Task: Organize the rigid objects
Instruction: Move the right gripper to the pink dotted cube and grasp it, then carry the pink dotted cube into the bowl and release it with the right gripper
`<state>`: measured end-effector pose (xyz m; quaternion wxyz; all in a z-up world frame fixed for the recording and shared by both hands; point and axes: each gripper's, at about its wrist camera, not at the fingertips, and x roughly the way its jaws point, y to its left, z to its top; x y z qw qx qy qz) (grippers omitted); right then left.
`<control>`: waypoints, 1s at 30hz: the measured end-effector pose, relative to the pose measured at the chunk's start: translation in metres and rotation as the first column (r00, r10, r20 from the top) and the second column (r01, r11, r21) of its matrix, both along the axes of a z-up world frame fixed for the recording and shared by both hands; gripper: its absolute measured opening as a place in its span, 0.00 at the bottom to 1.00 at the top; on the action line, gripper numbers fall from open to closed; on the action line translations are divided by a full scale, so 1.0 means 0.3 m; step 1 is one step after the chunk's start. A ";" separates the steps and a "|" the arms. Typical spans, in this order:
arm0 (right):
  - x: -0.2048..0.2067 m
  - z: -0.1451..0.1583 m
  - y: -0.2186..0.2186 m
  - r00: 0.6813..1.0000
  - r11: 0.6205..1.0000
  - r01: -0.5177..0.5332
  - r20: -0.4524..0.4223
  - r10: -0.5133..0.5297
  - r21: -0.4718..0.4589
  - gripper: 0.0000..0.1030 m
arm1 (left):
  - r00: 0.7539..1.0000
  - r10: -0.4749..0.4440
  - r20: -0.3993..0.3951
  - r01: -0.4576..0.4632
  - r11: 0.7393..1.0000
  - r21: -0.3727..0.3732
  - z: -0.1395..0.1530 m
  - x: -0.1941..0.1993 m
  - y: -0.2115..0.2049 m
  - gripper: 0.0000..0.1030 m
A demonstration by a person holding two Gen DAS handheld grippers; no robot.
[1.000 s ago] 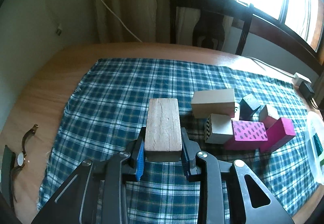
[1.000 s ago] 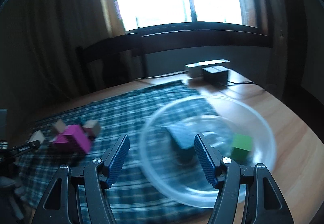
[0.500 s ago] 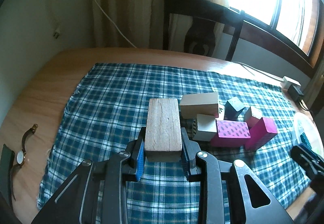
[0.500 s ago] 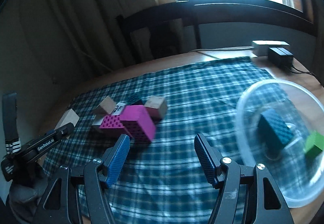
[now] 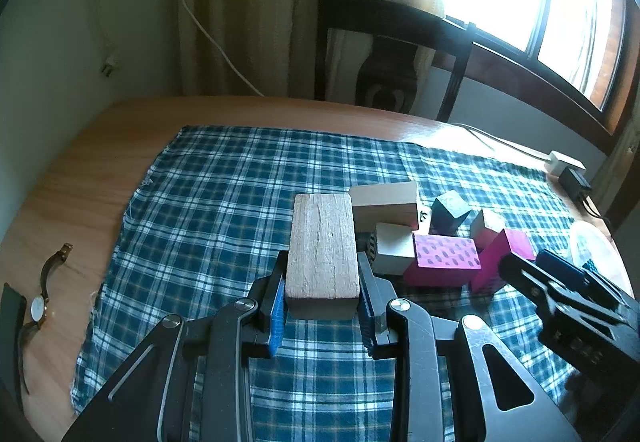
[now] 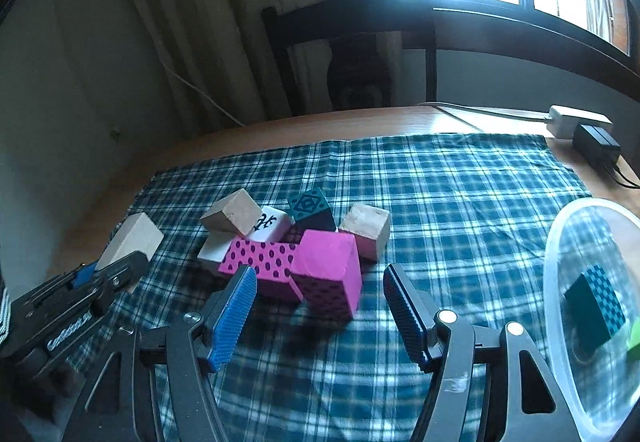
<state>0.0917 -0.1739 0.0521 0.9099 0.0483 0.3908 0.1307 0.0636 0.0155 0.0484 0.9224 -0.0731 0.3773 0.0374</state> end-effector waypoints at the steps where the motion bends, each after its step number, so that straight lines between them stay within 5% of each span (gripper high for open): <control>1: 0.011 -0.005 0.007 1.000 1.000 0.000 -0.004 0.000 -0.004 0.63 | 1.000 0.001 0.000 -0.001 1.000 0.001 0.000 0.001 0.001 0.30; 10: 0.083 -0.058 0.017 0.999 0.999 0.029 -0.045 -0.030 -0.029 0.46 | 1.000 -0.008 -0.011 0.008 1.000 0.000 0.000 0.004 -0.019 0.30; 30: 0.061 -0.040 -0.009 0.999 0.999 0.032 -0.004 -0.033 -0.036 0.31 | 1.000 -0.019 -0.021 0.019 1.000 0.001 -0.019 0.017 -0.016 0.30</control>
